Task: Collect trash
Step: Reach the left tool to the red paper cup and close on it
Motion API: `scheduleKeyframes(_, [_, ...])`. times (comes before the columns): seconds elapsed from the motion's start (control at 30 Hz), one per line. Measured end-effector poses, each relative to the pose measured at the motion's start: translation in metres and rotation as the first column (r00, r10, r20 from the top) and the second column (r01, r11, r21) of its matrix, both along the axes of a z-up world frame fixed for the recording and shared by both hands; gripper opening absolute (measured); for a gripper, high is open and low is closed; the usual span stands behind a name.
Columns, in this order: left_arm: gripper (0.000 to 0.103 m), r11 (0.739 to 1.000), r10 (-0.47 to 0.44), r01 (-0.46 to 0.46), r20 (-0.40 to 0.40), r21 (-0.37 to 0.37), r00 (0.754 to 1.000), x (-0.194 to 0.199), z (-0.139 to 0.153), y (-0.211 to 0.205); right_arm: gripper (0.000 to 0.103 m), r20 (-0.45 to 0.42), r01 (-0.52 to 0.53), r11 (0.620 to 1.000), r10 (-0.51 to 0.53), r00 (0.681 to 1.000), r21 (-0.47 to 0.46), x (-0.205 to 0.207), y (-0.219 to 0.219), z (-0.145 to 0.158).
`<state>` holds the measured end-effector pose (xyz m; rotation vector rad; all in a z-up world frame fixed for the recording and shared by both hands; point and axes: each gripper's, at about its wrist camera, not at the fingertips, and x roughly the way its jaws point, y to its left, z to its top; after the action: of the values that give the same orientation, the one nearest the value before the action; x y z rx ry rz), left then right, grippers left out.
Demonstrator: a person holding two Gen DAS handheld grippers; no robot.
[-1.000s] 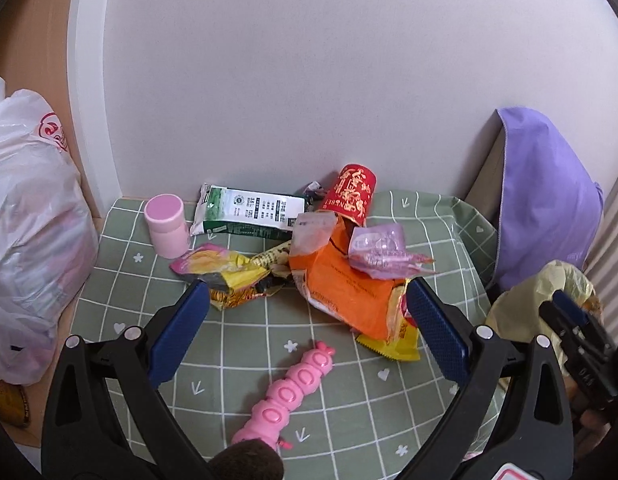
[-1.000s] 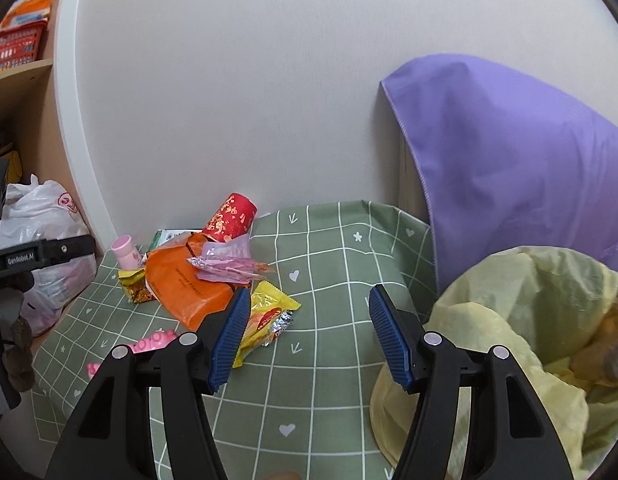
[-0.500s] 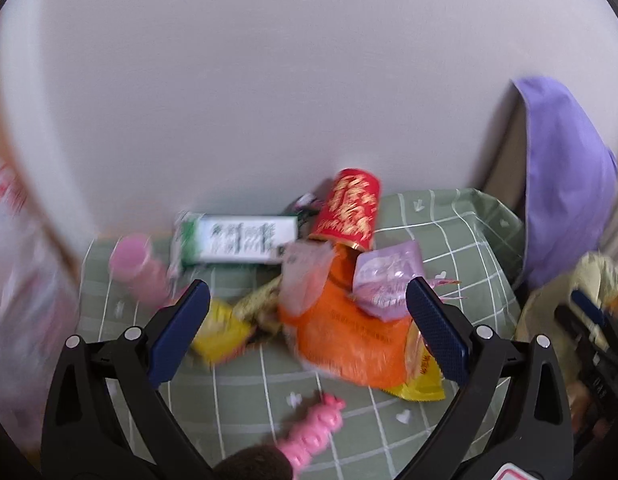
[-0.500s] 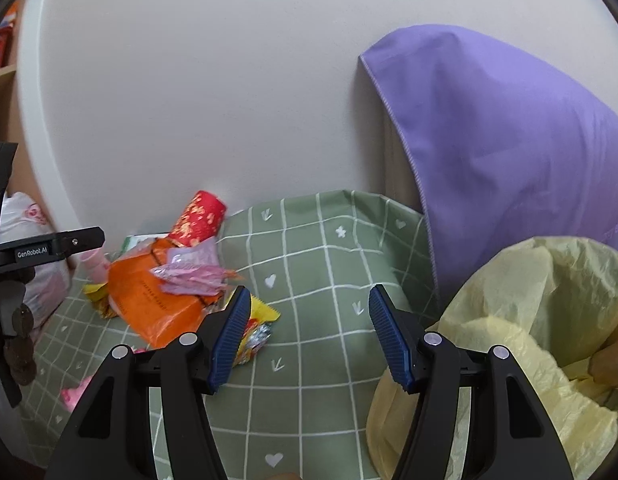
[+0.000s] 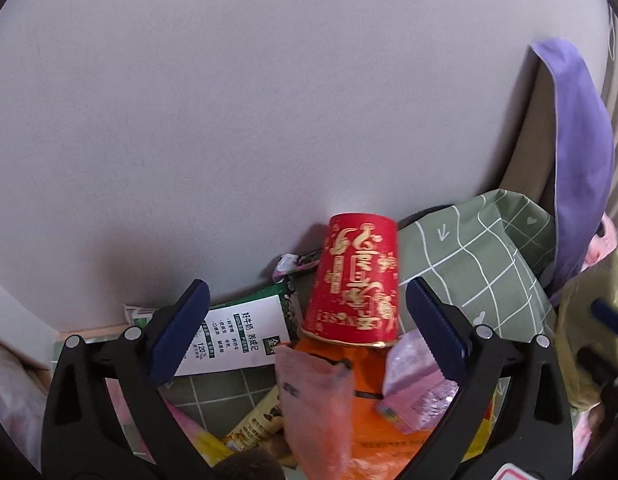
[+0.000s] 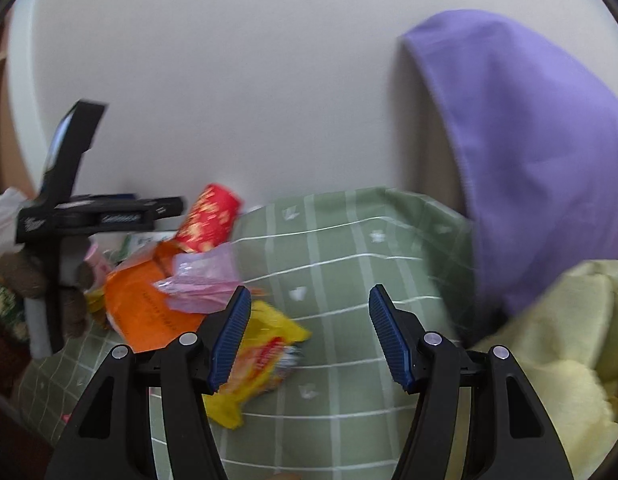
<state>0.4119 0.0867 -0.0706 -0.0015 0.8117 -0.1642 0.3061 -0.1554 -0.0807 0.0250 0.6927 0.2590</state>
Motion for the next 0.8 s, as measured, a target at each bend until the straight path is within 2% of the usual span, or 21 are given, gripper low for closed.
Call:
scheduleKeyframes(0.1, [0.094, 0.997, 0.014, -0.016, -0.025, -0.08, 1.0, 0.008, 0.002, 0.022, 0.058, -0.013, -0.062, 0.997, 0.062, 0.998, 0.039, 0.015, 0.017, -0.006])
scheduleKeyframes(0.3, [0.094, 0.995, 0.062, -0.062, -0.005, -0.075, 0.998, 0.016, 0.012, 0.041, 0.058, -0.041, -0.186, 0.982, 0.187, 0.982, 0.025, 0.056, 0.054, -0.016])
scheduleKeyframes(0.43, [0.094, 0.994, 0.061, -0.061, -0.009, -0.086, 0.998, 0.018, 0.01, 0.047, 0.057, -0.115, -0.241, 0.969, 0.246, 0.962, 0.053, 0.085, 0.064, -0.033])
scheduleKeyframes(0.47, [0.094, 0.994, 0.057, -0.058, -0.013, -0.09, 0.998, 0.018, 0.01, 0.05, 0.046, -0.139, -0.262, 0.963, 0.269, 0.953, 0.063, 0.088, 0.067, -0.038])
scheduleKeyframes(0.5, [0.094, 0.994, 0.054, -0.056, -0.02, -0.098, 0.998, 0.019, 0.007, 0.052, 0.031, -0.16, -0.282, 0.956, 0.291, 0.943, 0.075, 0.09, 0.069, -0.042])
scheduleKeyframes(0.57, [0.094, 0.992, 0.046, -0.049, -0.031, -0.113, 0.998, 0.021, 0.005, 0.056, 0.016, -0.207, -0.336, 0.935, 0.354, 0.912, 0.118, 0.088, 0.072, -0.049])
scheduleKeyframes(0.6, [0.094, 0.99, 0.032, -0.038, -0.041, -0.132, 0.999, 0.021, 0.003, 0.058, 0.011, -0.203, -0.343, 0.933, 0.359, 0.911, 0.112, 0.082, 0.072, -0.048])
scheduleKeyframes(0.7, [0.094, 0.982, -0.027, 0.015, -0.063, -0.19, 0.998, 0.025, -0.002, 0.052, 0.007, -0.163, -0.33, 0.939, 0.342, 0.925, 0.098, 0.063, 0.066, -0.038])
scheduleKeyframes(0.8, [0.094, 0.981, -0.092, 0.078, -0.071, -0.176, 0.993, 0.029, -0.004, 0.032, 0.007, -0.124, -0.257, 0.958, 0.272, 0.954, 0.125, 0.047, 0.042, -0.023])
